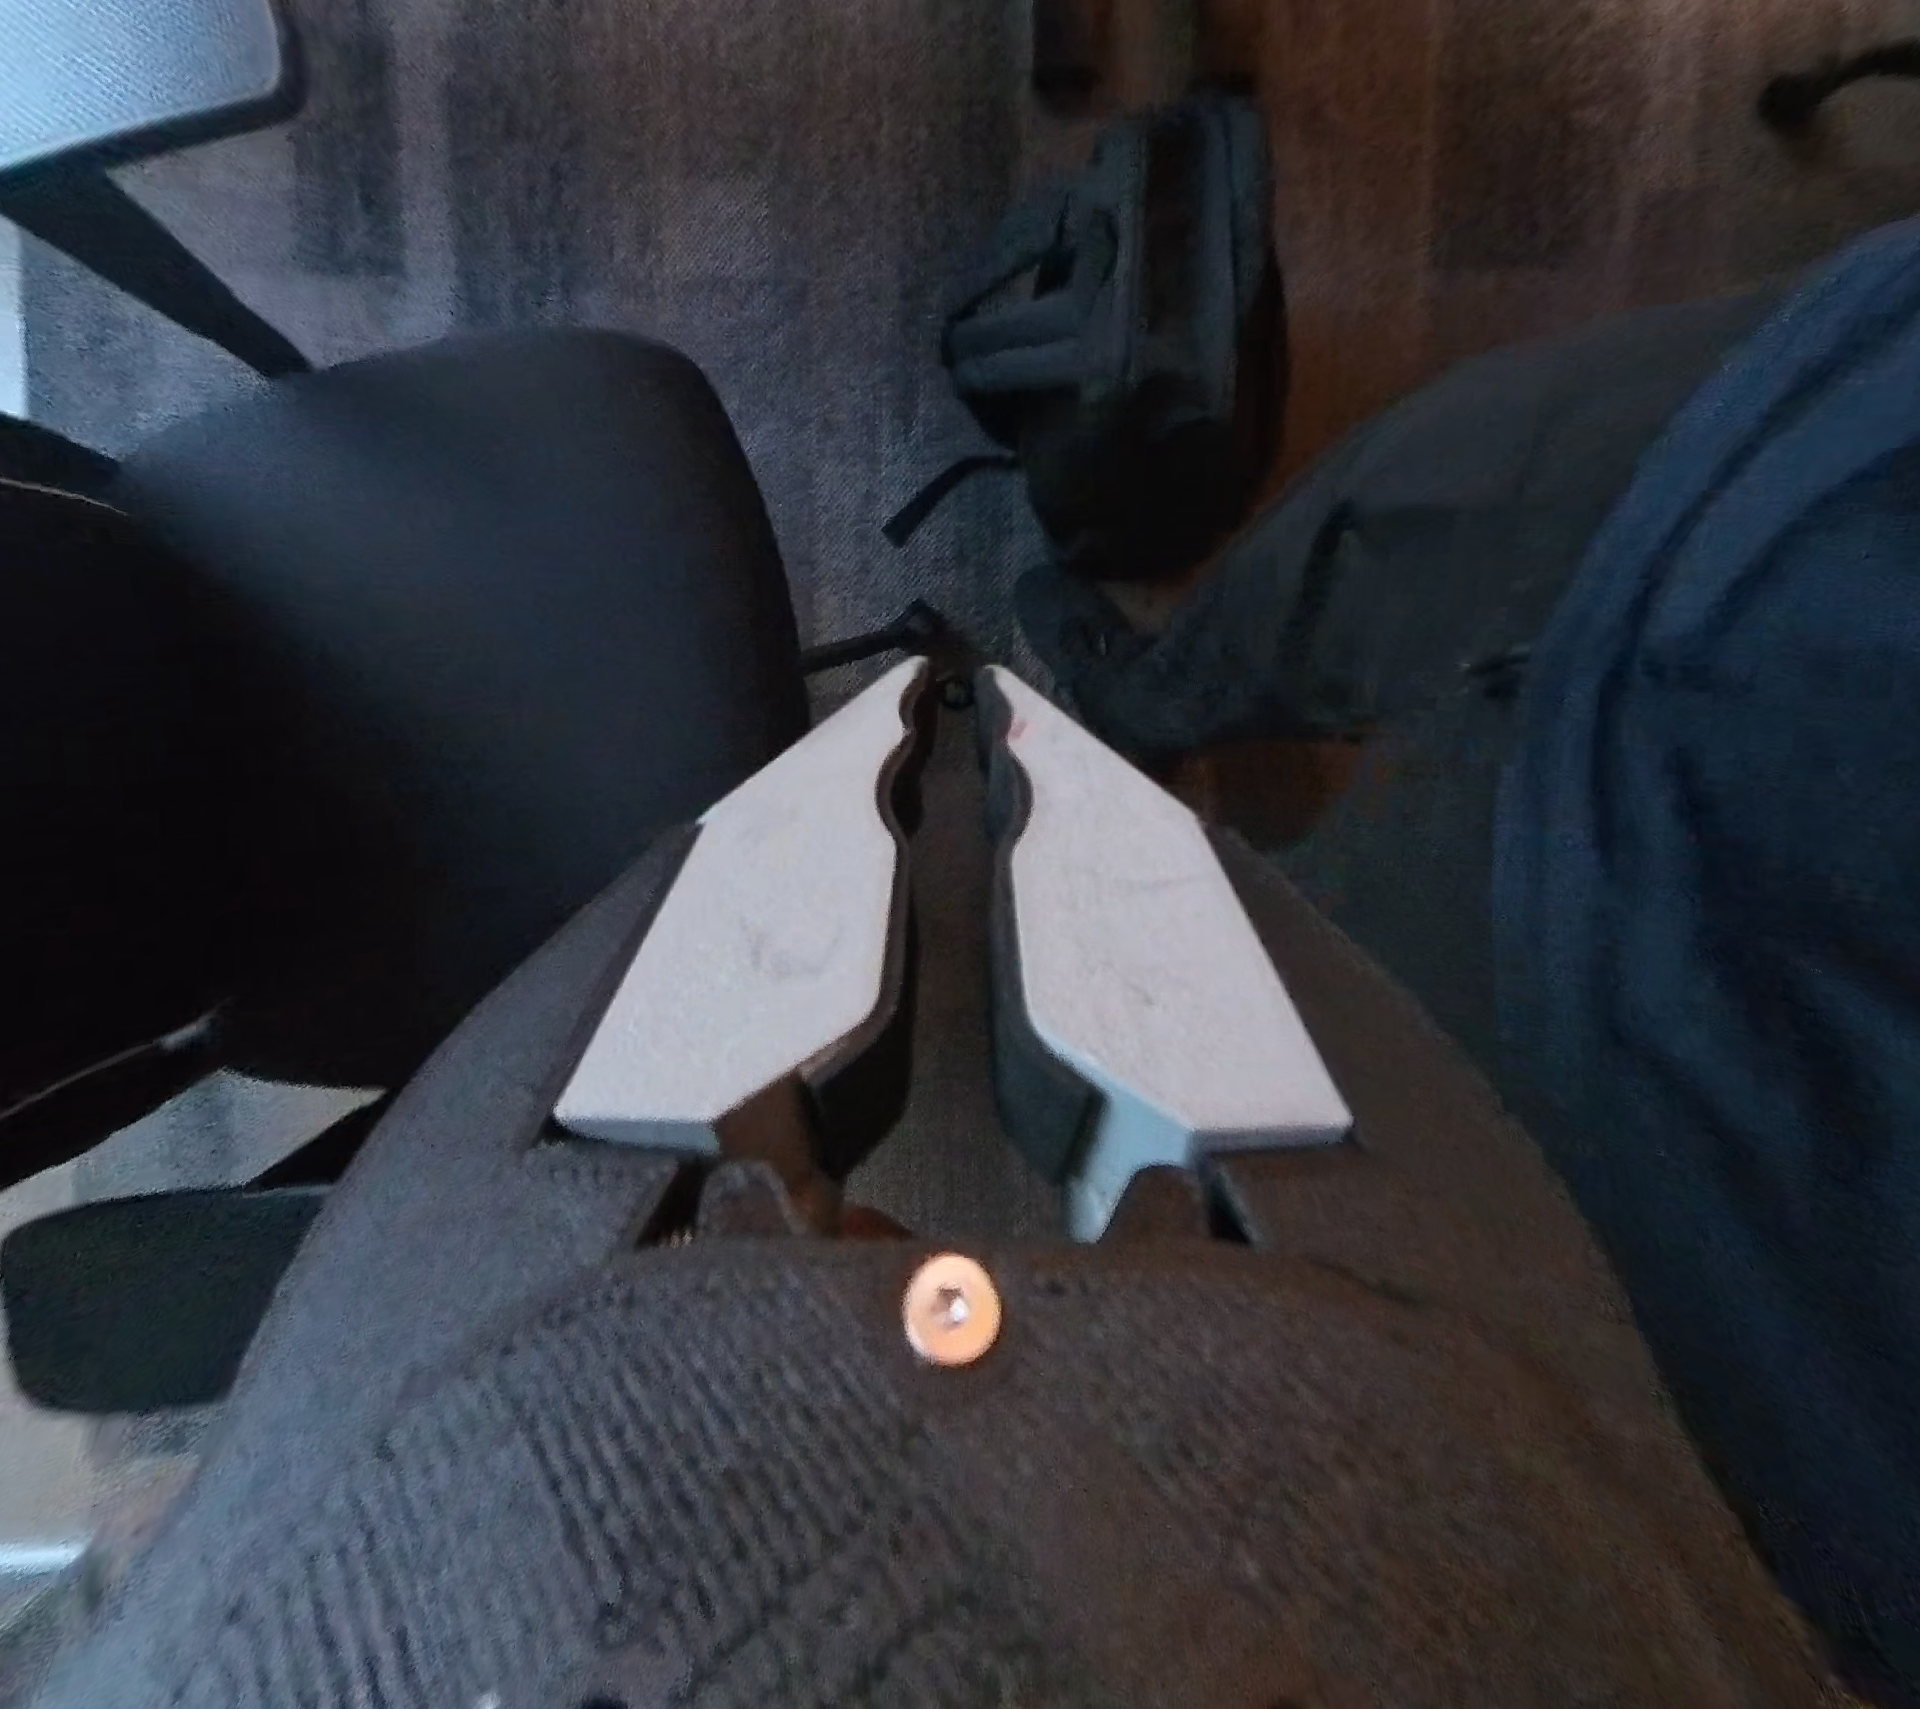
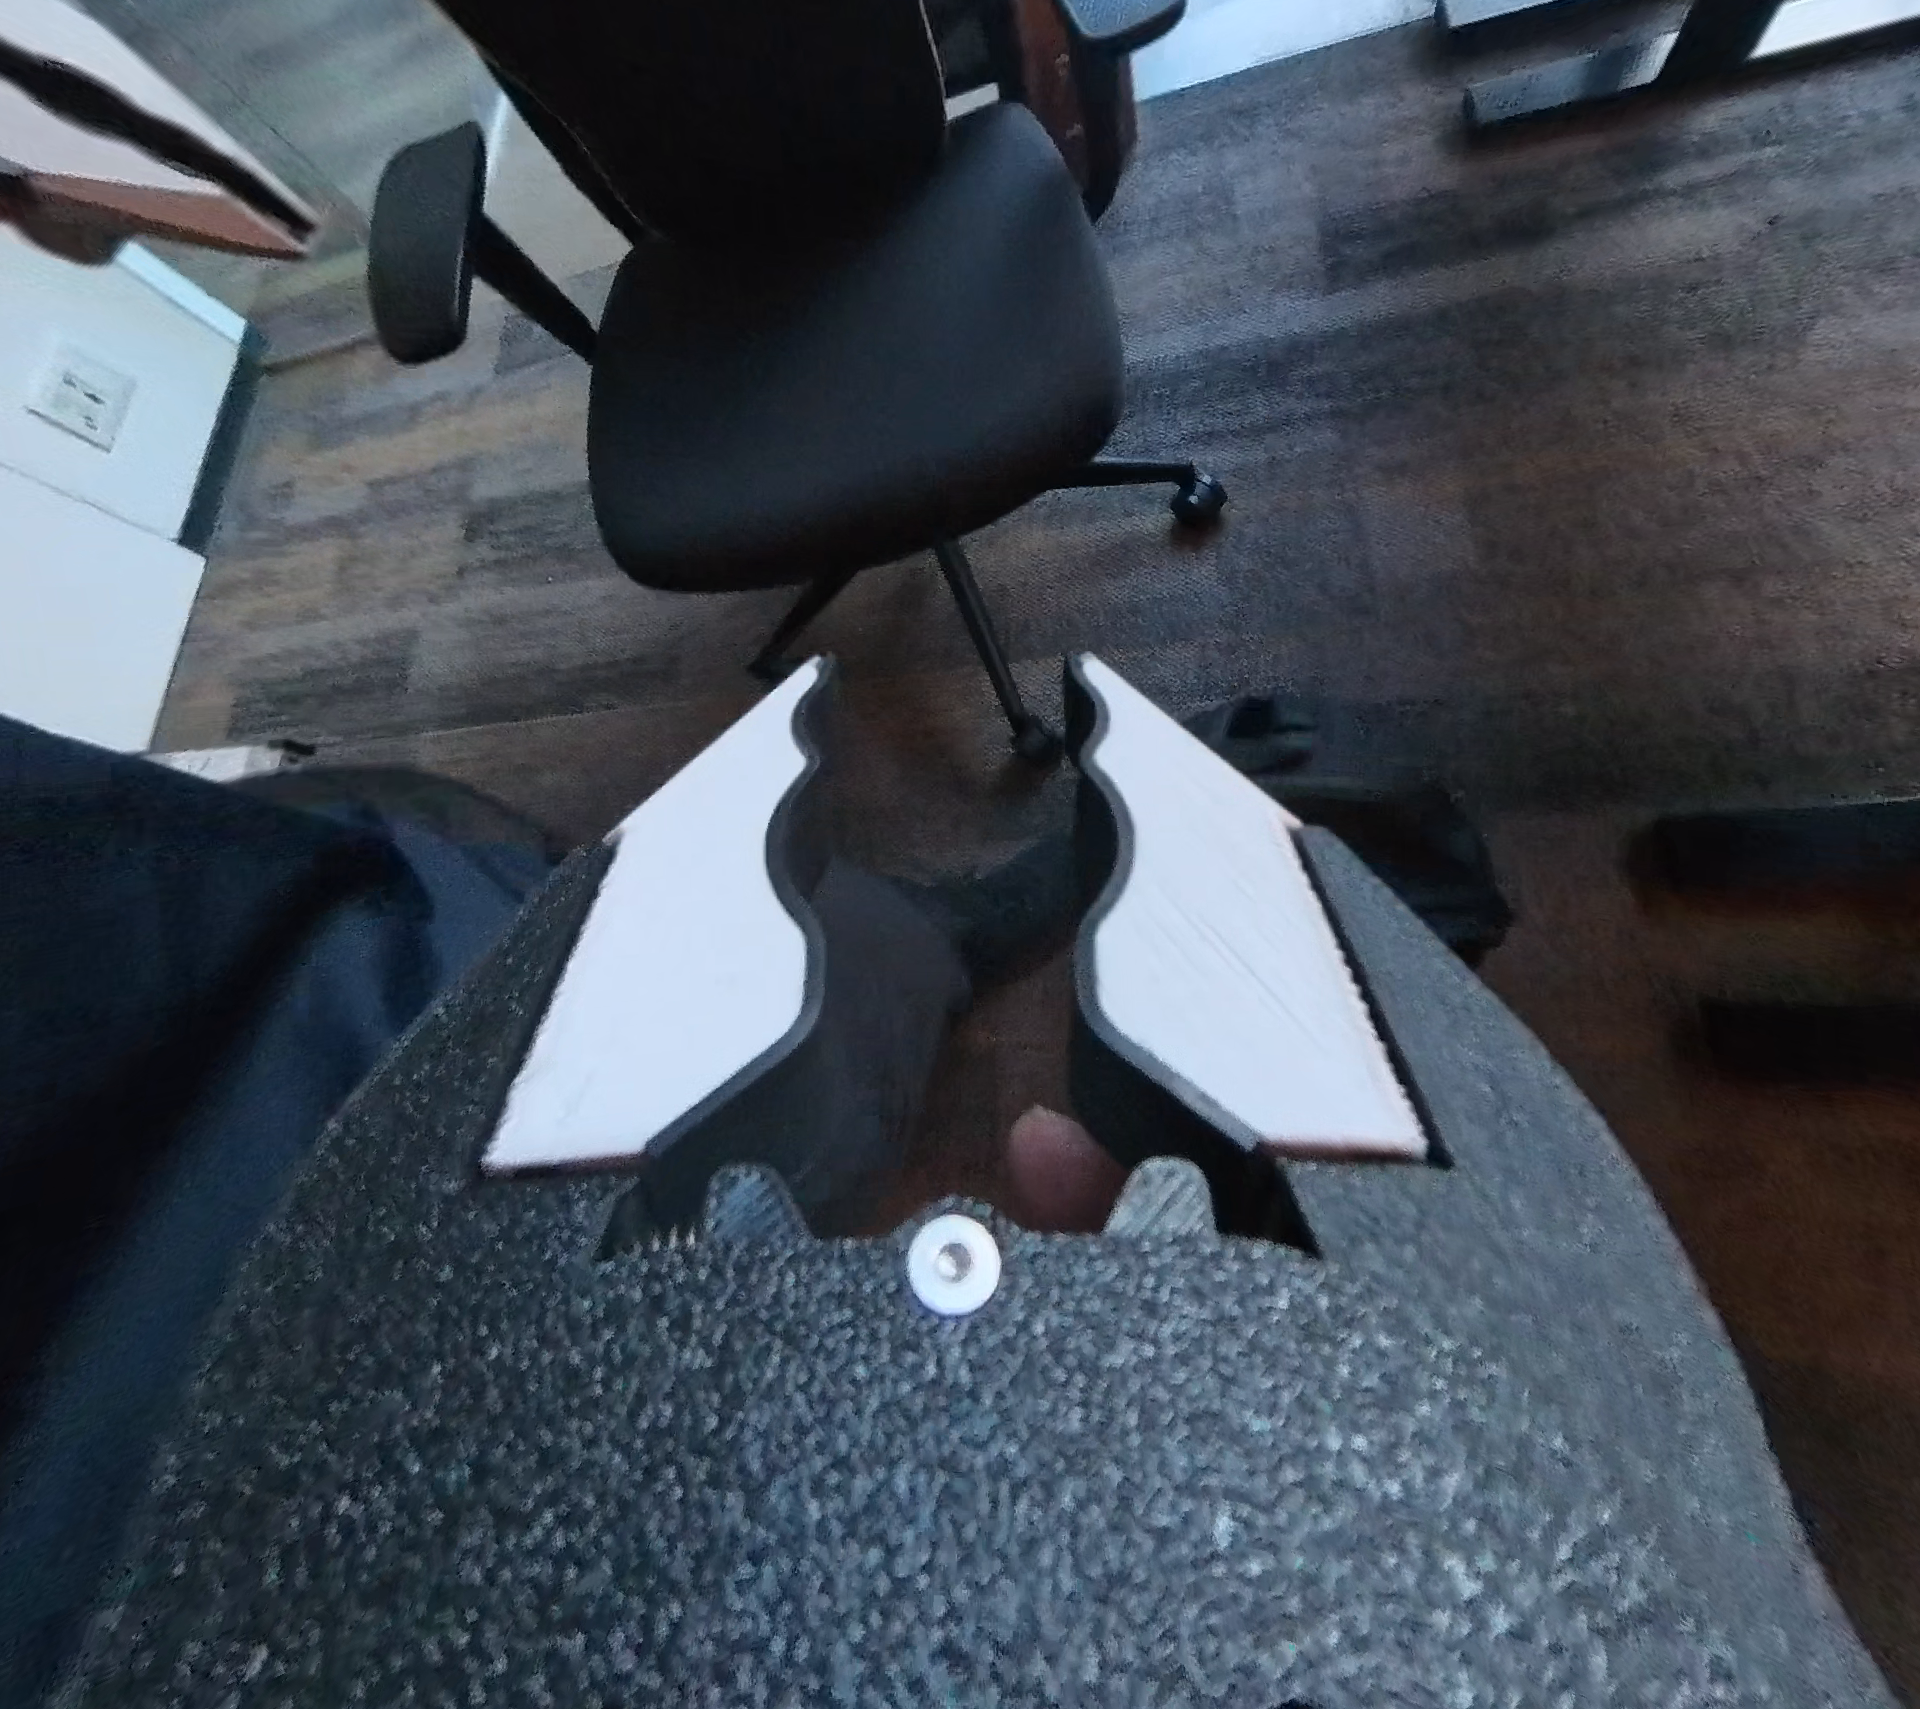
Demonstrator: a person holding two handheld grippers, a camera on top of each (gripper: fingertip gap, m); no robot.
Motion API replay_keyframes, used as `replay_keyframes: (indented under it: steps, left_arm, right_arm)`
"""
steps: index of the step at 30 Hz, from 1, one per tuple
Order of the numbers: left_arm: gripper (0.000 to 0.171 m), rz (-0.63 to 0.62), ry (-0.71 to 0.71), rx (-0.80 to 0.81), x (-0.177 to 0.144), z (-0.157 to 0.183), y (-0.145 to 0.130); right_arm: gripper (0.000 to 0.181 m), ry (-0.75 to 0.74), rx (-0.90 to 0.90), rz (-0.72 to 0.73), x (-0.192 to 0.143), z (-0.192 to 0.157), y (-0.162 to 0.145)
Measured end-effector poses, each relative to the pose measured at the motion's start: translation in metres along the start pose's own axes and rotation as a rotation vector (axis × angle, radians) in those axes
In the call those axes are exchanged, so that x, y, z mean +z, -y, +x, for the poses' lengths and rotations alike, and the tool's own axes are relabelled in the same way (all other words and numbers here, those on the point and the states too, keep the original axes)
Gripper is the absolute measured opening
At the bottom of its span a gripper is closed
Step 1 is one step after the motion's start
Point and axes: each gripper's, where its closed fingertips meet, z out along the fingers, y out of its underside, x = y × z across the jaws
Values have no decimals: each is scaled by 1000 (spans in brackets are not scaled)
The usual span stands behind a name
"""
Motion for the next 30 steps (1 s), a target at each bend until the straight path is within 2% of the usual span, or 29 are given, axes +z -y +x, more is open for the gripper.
replay_keyframes:
  steps: [2, 4, 6, 9, 15, 18, 20, 24, 27, 30]
  left_arm:
    - [6, -6, -32, 7, 10, -24, 14]
    - [6, -17, -78, 38, 27, -44, 35]
    - [7, -1, -120, 84, 43, -63, 68]
    - [6, 4, -194, 198, 71, -87, 122]
    - [6, -23, -381, 418, 135, -118, 215]
    - [6, -32, -438, 441, 164, -143, 245]
    - [6, -44, -503, 436, 178, -155, 258]
    - [6, -74, -596, 524, 206, -190, 281]
    - [6, -50, -675, 554, 221, -205, 324]
    - [6, 0, -717, 648, 239, -205, 374]
  right_arm:
    - [40, -11, 26, 8, 15, 14, 35]
    - [39, -20, 80, 33, 14, 25, 65]
    - [40, -62, 93, 66, 7, 40, 90]
    - [39, -202, 83, 152, -10, 73, 120]
    - [38, -467, 279, 267, -27, 135, 133]
    - [36, -508, 324, 264, -13, 165, 144]
    - [36, -512, 301, 249, 4, 196, 167]
    - [40, -498, 225, 200, 48, 273, 225]
    - [39, -503, 248, 176, 64, 309, 256]
    - [41, -516, 238, 165, 65, 314, 263]
